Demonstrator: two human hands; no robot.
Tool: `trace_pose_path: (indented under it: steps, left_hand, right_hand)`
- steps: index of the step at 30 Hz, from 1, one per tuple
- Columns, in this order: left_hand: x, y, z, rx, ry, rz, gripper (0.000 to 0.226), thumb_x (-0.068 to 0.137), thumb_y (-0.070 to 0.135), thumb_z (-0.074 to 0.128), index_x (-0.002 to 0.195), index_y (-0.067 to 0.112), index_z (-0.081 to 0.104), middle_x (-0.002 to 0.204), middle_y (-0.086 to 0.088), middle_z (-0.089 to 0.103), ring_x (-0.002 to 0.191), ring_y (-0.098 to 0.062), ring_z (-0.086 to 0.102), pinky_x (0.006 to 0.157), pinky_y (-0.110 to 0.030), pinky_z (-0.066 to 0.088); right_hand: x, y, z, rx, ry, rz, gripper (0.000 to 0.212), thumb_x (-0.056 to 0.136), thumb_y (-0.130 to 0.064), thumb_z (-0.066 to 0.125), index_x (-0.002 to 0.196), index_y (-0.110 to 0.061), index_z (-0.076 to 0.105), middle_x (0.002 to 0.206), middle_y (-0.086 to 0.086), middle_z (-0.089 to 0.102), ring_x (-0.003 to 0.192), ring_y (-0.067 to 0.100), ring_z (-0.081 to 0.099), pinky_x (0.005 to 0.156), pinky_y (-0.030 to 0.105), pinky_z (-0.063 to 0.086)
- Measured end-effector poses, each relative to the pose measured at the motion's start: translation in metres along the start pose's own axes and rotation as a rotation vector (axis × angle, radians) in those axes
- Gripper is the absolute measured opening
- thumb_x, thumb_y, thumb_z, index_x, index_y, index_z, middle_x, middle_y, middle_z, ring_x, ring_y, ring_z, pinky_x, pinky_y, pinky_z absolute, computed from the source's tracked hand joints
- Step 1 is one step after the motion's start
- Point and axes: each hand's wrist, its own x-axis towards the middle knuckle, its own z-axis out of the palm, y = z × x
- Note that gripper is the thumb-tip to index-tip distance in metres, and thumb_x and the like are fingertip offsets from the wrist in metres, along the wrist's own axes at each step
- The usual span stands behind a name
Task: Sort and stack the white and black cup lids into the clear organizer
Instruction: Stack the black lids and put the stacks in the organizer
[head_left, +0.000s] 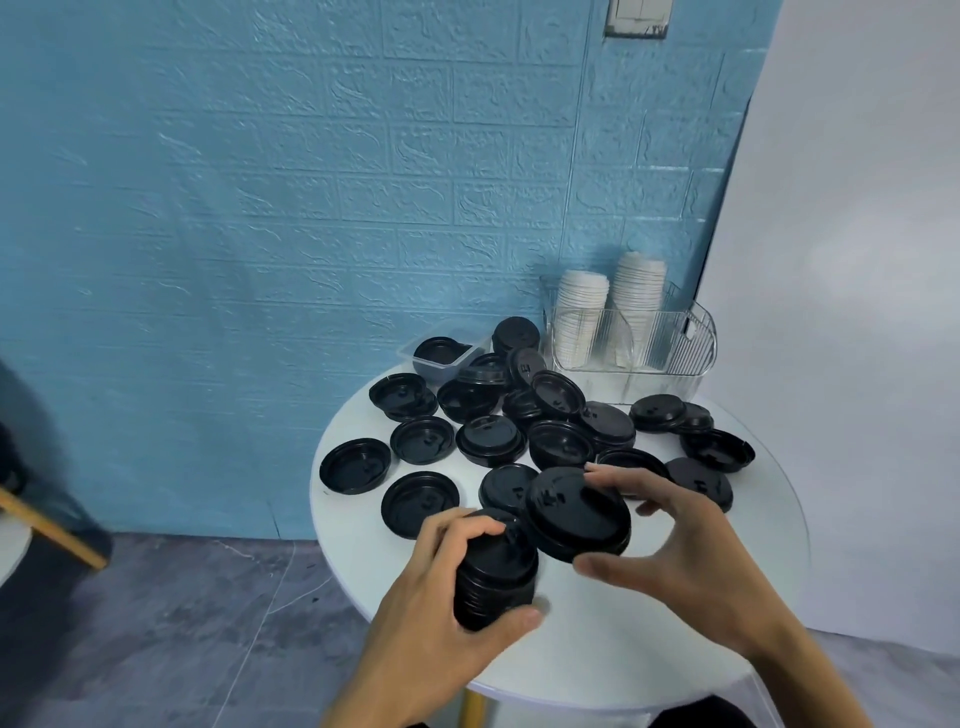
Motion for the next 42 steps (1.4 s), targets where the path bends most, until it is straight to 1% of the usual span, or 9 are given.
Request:
trace_pose_path:
  steps: [4,7,13,21,28,32,34,38,42]
  left_hand:
    - [-0.002,0.001,0.000,-0.028,0.022,-0.004,0.060,0.076,0.075,0.066,0.128,0.062,0.040,0.139,0.032,0.034,0.119,0.009,0.053,0.083,-0.014,0.048]
    - [-0.002,-0.001,0.001,-0.103,0.039,-0.072,0.073,0.070,0.069,0.075,0.130,0.057,0.034,0.127,0.030,0.051,0.112,0.005,0.059,0.082,-0.018,0.049]
    - [-0.002,0.000,0.000,-0.153,0.069,-0.078,0.100,0.062,0.083,0.078,0.139,0.061,0.018,0.130,0.041,0.045,0.116,0.010,0.058,0.087,-0.009,0.049]
    - [-0.002,-0.001,-0.002,-0.070,0.031,0.013,0.075,0.068,0.070,0.083,0.131,0.056,0.044,0.130,0.026,0.056,0.121,-0.001,0.059,0.090,-0.019,0.052]
    - [-0.006,0.000,-0.001,-0.042,0.073,-0.007,0.070,0.064,0.070,0.083,0.122,0.060,0.044,0.122,0.030,0.059,0.112,0.000,0.062,0.088,-0.026,0.054]
    - [-0.005,0.001,0.000,-0.019,0.079,-0.039,0.077,0.056,0.069,0.086,0.120,0.063,0.043,0.118,0.030,0.061,0.109,0.000,0.062,0.090,-0.027,0.053]
    - [-0.005,0.001,0.000,-0.004,0.059,-0.054,0.082,0.053,0.065,0.088,0.121,0.065,0.041,0.118,0.029,0.062,0.110,0.001,0.061,0.092,-0.026,0.052]
    - [-0.004,-0.003,0.000,0.029,0.032,-0.051,0.087,0.053,0.064,0.086,0.124,0.066,0.036,0.123,0.034,0.057,0.114,0.004,0.057,0.093,-0.023,0.050]
    - [-0.003,-0.005,0.001,0.041,0.022,-0.024,0.088,0.051,0.064,0.086,0.123,0.068,0.034,0.126,0.039,0.050,0.115,0.005,0.056,0.093,-0.020,0.049]
  right_hand:
    - [0.005,-0.005,0.003,0.053,-0.046,-0.011,0.065,0.059,-0.042,0.095,0.117,-0.047,0.067,0.129,-0.035,0.060,0.120,-0.001,0.054,0.095,0.024,0.040]
    - [0.007,-0.009,0.015,0.068,-0.118,-0.023,0.064,0.059,-0.047,0.093,0.117,-0.048,0.066,0.131,-0.035,0.059,0.124,-0.001,0.053,0.096,0.024,0.038]
    - [0.006,-0.014,0.046,0.087,-0.201,-0.058,0.067,0.057,-0.050,0.091,0.118,-0.051,0.064,0.134,-0.036,0.056,0.127,-0.004,0.049,0.099,0.016,0.034]
    - [0.005,-0.010,0.054,0.108,-0.223,-0.067,0.061,0.061,-0.043,0.093,0.116,-0.048,0.067,0.134,-0.034,0.056,0.126,-0.005,0.049,0.096,0.005,0.032]
    - [0.008,-0.006,0.052,0.115,-0.297,-0.051,0.065,0.064,-0.053,0.089,0.121,-0.052,0.060,0.135,-0.035,0.055,0.127,-0.001,0.050,0.102,0.021,0.038]
    - [0.020,-0.002,0.040,0.268,-0.424,-0.042,0.067,0.070,-0.051,0.089,0.130,-0.042,0.061,0.131,-0.018,0.064,0.126,0.006,0.056,0.107,0.023,0.042]
    - [0.032,0.002,0.037,0.340,-0.340,0.021,0.055,0.074,-0.058,0.083,0.124,-0.042,0.066,0.123,-0.011,0.069,0.118,0.009,0.062,0.102,0.027,0.049]
    - [0.062,0.015,0.047,0.040,-0.093,0.018,0.024,0.087,-0.046,0.074,0.110,-0.043,0.070,0.111,-0.022,0.064,0.104,0.001,0.061,0.085,0.021,0.048]
    - [0.076,0.019,0.064,-0.193,-0.127,-0.049,0.038,0.083,-0.056,0.073,0.116,-0.039,0.067,0.115,-0.026,0.055,0.104,-0.007,0.052,0.086,0.011,0.037]
